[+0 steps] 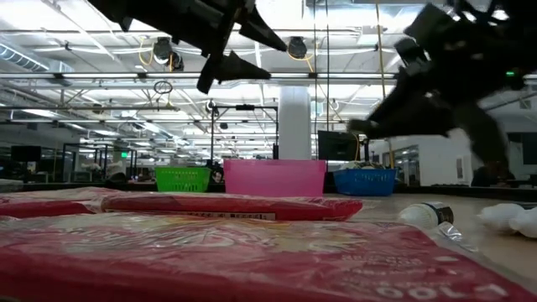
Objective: Pick & Place Food Item
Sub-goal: Put the green food coloring bottle into the green bin
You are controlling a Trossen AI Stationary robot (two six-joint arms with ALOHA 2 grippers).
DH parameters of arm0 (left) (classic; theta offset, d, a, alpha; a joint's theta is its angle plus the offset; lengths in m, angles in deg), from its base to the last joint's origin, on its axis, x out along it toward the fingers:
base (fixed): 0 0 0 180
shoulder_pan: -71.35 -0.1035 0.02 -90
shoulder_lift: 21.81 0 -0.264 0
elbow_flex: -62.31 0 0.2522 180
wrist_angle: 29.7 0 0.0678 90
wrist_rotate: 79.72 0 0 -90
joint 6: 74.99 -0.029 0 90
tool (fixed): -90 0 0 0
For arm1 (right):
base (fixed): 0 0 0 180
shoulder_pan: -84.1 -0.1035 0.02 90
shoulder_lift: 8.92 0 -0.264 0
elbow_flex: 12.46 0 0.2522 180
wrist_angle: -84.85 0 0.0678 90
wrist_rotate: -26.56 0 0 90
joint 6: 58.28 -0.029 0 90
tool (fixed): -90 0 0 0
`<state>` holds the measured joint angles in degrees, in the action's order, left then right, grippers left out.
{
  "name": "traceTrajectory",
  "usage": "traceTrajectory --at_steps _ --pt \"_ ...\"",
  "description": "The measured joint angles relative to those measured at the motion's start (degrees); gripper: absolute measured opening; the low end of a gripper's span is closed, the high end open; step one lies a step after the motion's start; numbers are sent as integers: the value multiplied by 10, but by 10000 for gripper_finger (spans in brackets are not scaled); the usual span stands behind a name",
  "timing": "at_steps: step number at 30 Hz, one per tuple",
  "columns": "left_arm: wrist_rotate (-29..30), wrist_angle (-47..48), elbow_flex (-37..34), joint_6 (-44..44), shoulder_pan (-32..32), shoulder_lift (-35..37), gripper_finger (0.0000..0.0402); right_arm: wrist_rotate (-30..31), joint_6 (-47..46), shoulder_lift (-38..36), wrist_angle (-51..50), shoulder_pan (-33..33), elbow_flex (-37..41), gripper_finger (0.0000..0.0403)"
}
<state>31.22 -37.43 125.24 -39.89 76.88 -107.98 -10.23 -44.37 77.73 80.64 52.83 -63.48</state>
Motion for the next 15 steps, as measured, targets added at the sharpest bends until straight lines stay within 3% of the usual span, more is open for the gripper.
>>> traceTrajectory --at_steps 8,12,15 --pt "-24 -155 0 41 2 -111 253 6 203 -1 180 60 -1 53" --pt "-54 -207 0 43 1 -147 253 5 254 -1 229 79 -1 55" --pt "-69 -237 0 45 2 -165 253 -30 261 -1 236 97 -1 54"
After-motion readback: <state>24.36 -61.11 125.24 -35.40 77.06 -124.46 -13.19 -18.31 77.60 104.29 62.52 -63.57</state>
